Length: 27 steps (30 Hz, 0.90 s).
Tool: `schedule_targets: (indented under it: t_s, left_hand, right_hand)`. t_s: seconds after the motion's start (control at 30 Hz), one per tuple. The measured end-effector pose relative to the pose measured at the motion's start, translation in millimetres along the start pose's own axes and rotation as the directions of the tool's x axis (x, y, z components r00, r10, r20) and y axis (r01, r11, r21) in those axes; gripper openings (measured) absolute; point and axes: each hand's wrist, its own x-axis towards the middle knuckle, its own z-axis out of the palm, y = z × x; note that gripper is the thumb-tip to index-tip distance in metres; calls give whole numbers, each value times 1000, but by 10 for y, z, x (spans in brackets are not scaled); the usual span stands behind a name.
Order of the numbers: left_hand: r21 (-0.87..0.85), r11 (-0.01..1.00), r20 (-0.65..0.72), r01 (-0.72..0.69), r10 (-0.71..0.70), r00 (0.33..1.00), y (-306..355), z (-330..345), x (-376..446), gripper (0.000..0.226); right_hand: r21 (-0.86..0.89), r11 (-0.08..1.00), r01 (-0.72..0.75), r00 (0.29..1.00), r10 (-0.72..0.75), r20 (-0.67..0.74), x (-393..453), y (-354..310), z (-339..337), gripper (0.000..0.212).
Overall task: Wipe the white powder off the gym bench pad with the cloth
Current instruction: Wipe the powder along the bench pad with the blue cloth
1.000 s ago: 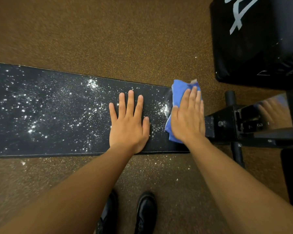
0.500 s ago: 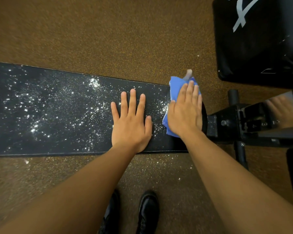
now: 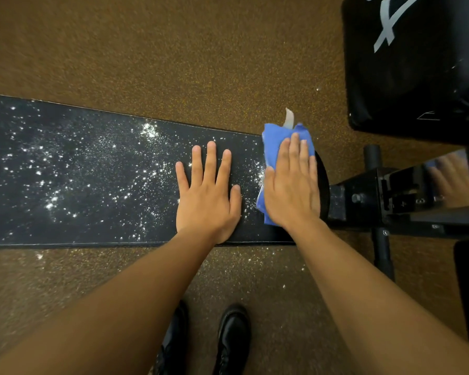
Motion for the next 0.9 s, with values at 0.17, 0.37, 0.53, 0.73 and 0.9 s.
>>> schedule_targets:
  t_s: [0.17,0.37,0.53,0.73,0.9]
  left_hand:
    - [4,1000,-2,-4,4,1000,-7,1,-9,65]
    - [2,1000,-2,0,0,1000,-5,-3,-7,65]
    - [-4,1000,-10,-4,4,1000,-15,9,6,65]
    - [5,1000,2,-2,2,1000,-12,-9,-14,65]
    - [7,1000,3,2,-2,1000,-7,6,1,66]
  right_hand:
    - [-9,993,116,993,-116,39,-498,121,40,65]
    - [-15,997,-81,997,81,9,107,36,-27,64]
    - [-39,991,130,991,-129,17,-392,8,28,63]
    - [-14,998,-56,998,56,-6,-128,128,10,64]
    - [-22,998,62,998,-61,29,-148,-213,38,64]
